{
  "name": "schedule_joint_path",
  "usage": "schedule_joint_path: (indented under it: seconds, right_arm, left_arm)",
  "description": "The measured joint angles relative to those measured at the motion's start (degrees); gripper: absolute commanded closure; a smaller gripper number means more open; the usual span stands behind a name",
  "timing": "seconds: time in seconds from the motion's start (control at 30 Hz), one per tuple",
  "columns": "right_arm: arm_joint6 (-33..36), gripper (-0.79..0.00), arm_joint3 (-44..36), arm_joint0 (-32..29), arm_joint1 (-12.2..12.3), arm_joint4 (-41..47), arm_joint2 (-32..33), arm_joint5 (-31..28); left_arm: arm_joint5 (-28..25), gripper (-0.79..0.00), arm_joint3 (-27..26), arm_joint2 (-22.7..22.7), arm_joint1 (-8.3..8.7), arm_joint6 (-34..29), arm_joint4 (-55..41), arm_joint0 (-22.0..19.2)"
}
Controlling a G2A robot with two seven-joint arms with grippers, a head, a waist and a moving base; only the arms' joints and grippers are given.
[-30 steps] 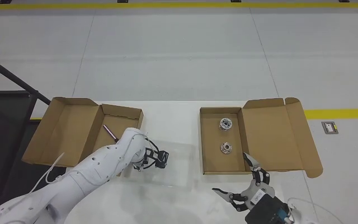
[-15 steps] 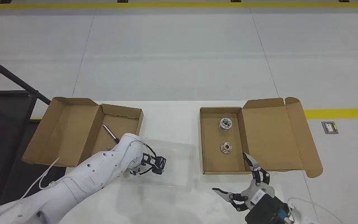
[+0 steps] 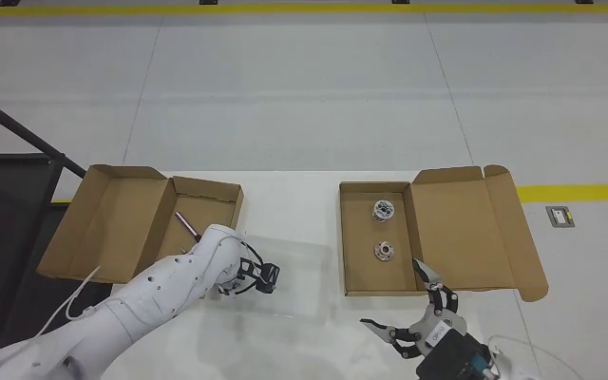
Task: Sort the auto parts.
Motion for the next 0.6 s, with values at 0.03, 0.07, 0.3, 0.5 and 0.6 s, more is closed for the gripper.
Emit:
schedule_joint_path:
  seconds: [0.03,0.07,0.3,0.5,0.6]
  right_arm:
    - [0.00,-0.785,0.00,0.00,0.00,0.00,0.00,0.00]
    - [0.00,-0.785,0.00,0.00,0.00,0.00,0.00,0.00]
    - [0.00,-0.785,0.00,0.00,0.00,0.00,0.00,0.00]
    - [0.00,-0.785,0.00,0.00,0.00,0.00,0.00,0.00]
    - [0.00,-0.785,0.00,0.00,0.00,0.00,0.00,0.00]
  left_arm:
    - [0.00,-0.225,-0.02,0.00,-0.01,0.00,-0.06,0.06]
    - [0.00,-0.222,-0.15,0.00,-0.03,0.00,-0.32,0.14]
    - [0.00,-0.043,0.32,0.00,-0.41,0.00,0.11,0.36]
    - [0.00,0.000,1.33,0.00,-1.02,0.00,-0.19,0.08]
    - [0.00,0.000,1.58,0.00,-1.16,0.00,-0.64,-0.25]
